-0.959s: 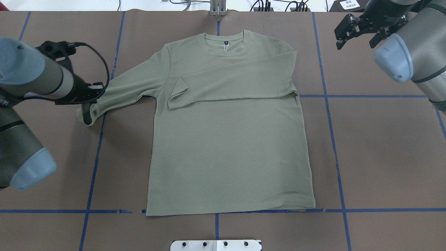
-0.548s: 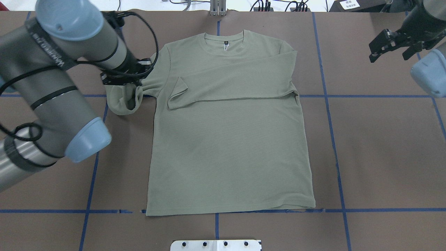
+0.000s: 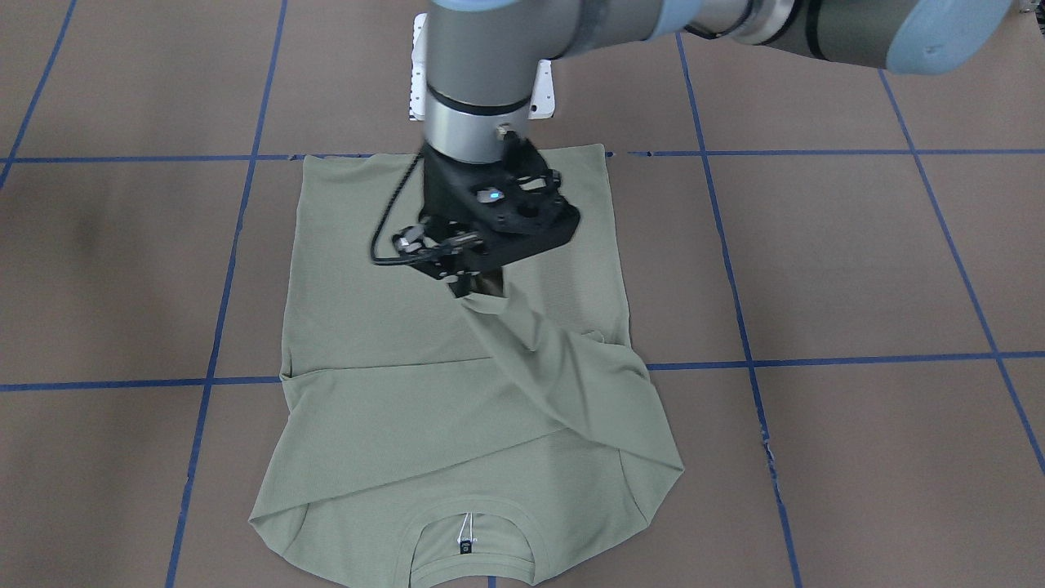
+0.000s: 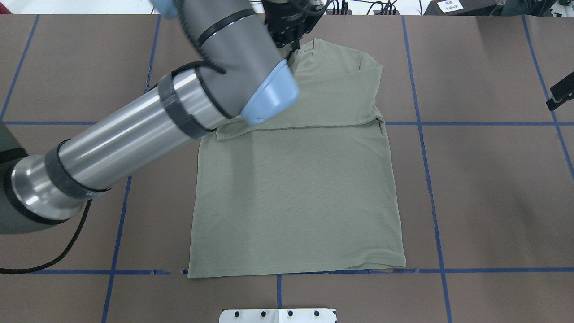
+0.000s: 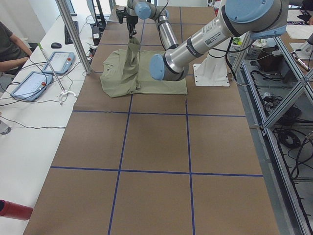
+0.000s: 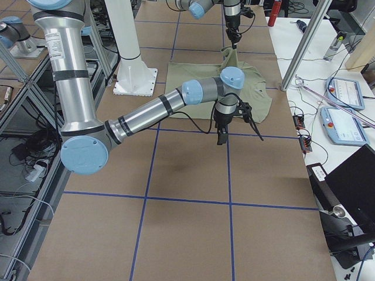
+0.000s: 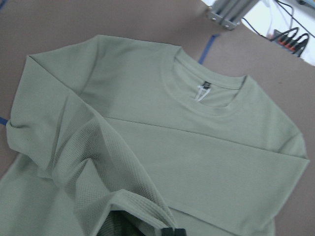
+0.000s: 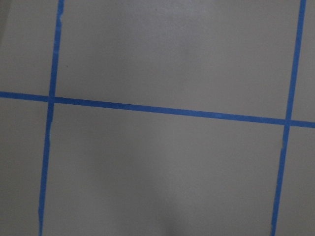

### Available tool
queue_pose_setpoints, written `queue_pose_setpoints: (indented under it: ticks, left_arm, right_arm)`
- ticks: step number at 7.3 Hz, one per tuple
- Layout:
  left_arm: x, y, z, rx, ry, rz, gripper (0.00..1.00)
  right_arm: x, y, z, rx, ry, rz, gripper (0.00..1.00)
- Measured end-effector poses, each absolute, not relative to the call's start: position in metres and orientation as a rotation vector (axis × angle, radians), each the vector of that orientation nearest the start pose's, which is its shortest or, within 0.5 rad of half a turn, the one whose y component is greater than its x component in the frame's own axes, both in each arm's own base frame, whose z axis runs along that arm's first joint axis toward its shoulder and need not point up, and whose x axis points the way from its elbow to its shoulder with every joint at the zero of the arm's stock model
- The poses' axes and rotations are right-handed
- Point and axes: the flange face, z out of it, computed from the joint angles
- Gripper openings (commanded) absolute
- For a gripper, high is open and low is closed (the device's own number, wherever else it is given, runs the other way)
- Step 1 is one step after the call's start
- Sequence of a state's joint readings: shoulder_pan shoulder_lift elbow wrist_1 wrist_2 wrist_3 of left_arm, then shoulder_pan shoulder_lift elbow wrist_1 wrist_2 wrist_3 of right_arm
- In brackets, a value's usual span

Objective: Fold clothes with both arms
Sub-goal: 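Lift the sleeve and fold it across the shirt toward the right gripper, then lay the sleeve over the shirt body and open the left gripper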

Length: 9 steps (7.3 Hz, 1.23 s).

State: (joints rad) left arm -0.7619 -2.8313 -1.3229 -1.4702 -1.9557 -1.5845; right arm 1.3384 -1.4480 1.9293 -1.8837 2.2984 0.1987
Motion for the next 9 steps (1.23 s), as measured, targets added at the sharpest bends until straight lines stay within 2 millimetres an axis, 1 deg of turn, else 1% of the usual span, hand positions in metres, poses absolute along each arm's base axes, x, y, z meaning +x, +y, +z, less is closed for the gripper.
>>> queue_pose_setpoints:
  ticks: [1,2,3,4,6,7,8,9]
  left_arm:
    - [0.510,-0.581,-0.076,-0.034,1.018,-0.549,0.00]
    - [0.551,-0.578,-0.068,-0.062,1.058,-0.563,0.00]
    - [0.587,-0.573,-0.054,-0.074,1.085,-0.574,0.00]
    - [0.614,-0.561,-0.046,-0.078,1.095,-0.572,0.00]
    - [0.654,-0.528,-0.041,-0.096,1.105,-0.559,0.00]
    - [0.681,-0.510,-0.042,-0.088,1.127,-0.568,0.63]
    - [0.710,-0.493,-0.044,-0.053,1.180,-0.579,1.00]
    - [0.728,-0.484,-0.044,0.006,1.256,-0.593,1.00]
  right_arm:
    - [-0.043,-0.508,0.468,-0.004,-0.752,-0.089,1.00]
    - [-0.039,-0.506,0.472,-0.008,-0.755,-0.086,1.00]
    - [-0.038,-0.506,0.473,-0.009,-0.756,-0.085,1.00]
    - [-0.038,-0.506,0.473,-0.009,-0.758,-0.084,1.00]
    - [-0.038,-0.507,0.472,-0.009,-0.759,-0.082,1.00]
    - [-0.038,-0.507,0.471,-0.008,-0.759,-0.082,1.00]
    - [-0.038,-0.507,0.470,-0.006,-0.760,-0.081,1.00]
    - [-0.038,-0.507,0.468,-0.003,-0.762,-0.081,1.00]
